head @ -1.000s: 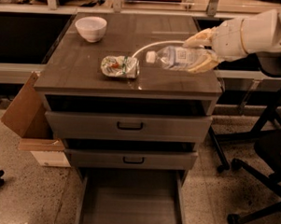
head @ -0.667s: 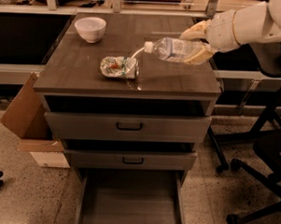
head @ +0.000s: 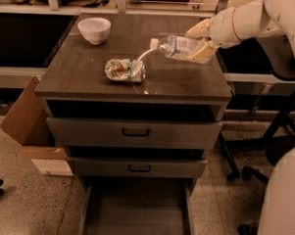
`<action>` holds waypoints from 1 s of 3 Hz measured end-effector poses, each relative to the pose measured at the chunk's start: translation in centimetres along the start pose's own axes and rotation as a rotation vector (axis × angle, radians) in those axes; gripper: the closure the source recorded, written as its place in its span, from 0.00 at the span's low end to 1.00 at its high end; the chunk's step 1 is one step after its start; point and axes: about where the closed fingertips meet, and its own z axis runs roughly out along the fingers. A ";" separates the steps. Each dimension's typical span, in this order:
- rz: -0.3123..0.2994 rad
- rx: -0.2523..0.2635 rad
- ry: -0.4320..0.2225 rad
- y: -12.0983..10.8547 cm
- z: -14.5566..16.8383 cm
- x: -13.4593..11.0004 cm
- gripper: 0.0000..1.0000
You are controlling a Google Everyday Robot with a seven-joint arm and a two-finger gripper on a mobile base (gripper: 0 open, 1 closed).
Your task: Pick blue plastic bottle from bottom drawer and place on counter
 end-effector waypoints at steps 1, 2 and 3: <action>0.030 -0.022 0.022 -0.6 1.5 0.8 0.59; 0.041 -0.037 0.039 -1.1 2.5 0.8 0.36; 0.052 -0.047 0.040 -1.5 3.0 0.6 0.12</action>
Offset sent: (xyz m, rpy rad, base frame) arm 0.0402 0.0084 -0.0020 -0.0427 0.0735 -0.0411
